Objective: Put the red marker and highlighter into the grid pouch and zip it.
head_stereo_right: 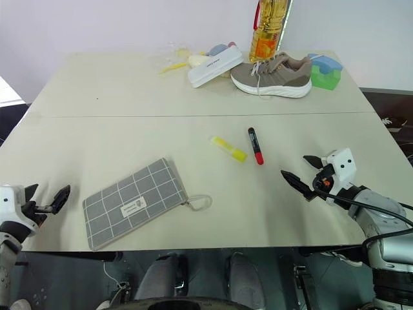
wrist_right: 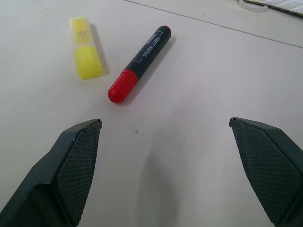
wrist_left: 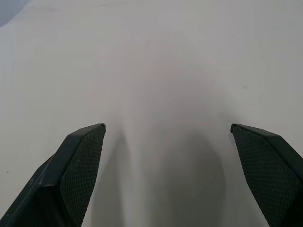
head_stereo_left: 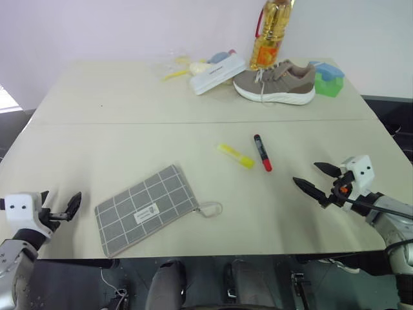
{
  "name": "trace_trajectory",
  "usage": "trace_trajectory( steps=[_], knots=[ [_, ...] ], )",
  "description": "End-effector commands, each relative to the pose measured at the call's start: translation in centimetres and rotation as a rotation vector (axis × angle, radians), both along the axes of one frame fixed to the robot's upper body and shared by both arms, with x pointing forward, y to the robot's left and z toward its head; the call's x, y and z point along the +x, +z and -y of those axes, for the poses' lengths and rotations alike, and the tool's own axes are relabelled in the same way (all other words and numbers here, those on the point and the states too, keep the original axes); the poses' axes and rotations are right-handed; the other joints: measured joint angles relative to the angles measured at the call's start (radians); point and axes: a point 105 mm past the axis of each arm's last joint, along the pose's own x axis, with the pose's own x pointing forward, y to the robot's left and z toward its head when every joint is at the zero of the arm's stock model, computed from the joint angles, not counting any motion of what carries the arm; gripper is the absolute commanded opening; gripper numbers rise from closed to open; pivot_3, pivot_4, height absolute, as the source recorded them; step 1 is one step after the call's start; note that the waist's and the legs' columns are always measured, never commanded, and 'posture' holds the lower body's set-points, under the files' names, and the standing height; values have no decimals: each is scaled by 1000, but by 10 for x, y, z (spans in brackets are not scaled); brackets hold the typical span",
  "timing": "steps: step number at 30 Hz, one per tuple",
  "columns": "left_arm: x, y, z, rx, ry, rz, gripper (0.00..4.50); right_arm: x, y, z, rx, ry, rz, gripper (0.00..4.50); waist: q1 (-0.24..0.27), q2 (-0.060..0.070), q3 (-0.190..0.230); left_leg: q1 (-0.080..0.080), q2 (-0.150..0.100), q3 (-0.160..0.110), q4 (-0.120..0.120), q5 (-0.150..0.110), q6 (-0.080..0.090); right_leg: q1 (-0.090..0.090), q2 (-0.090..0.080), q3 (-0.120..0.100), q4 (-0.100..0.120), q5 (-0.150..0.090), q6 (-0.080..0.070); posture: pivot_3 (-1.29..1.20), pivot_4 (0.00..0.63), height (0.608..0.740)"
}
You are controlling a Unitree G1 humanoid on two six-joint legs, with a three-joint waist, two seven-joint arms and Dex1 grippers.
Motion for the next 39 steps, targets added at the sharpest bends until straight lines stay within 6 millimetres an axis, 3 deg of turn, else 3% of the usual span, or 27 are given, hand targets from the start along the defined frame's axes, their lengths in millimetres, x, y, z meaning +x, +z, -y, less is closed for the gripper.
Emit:
trace_trajectory(
  steps=[1, 13, 22, 27, 31, 34, 39],
  knots=[
    [2, 10, 0, 27, 8, 39, 4456, 1, 8, -4, -2, 11, 36, 4500, 0, 0, 0, 0, 0, 0, 0, 0, 0, 0, 0, 0, 0, 0, 0, 0, 150, 740],
    [10, 11, 7, 13, -6, 85, 4456, 8, 11, -19, 12, 23, 60, 4500, -2, 0, 0, 0, 0, 0, 0, 0, 0, 0, 0, 0, 0, 0, 0, 0, 150, 740],
    [23, 8, 24, 12, -74, 100, 4456, 8, 29, -77, 84, 151, 123, 4500, 0, -1, 0, 0, 0, 0, 0, 0, 0, 0, 0, 0, 0, 0, 0, 0, 150, 740],
    [35, 8, 27, 20, -109, 102, 4500, 10, 29, -151, 79, 319, 120, 2056, -7, -1, 0, 0, 0, 0, 0, 0, 0, -1, 1, 0, 1, 0, 0, 0, 150, 740],
    [39, 8, 31, 18, -124, 109, 4500, 13, 20, -193, 31, 417, 112, 22, -4, -1, 0, 0, 1, -1, 0, 0, 0, -1, 2, 0, 1, 0, 0, 0, 150, 740],
    [39, 6, 33, 15, -132, 109, 4500, 9, 16, -233, 17, 537, 114, 22, -4, -1, -1, -1, 0, -1, 0, 0, 0, -1, 1, 0, 0, 1, 0, 0, 150, 740],
    [37, 7, 33, 18, -129, 113, 4500, -3, 11, -269, 25, 671, 76, 22, -4, -2, -1, -1, 0, -1, 0, 0, 0, -1, 0, -1, 0, 1, 0, 0, 150, 740]
  ],
)
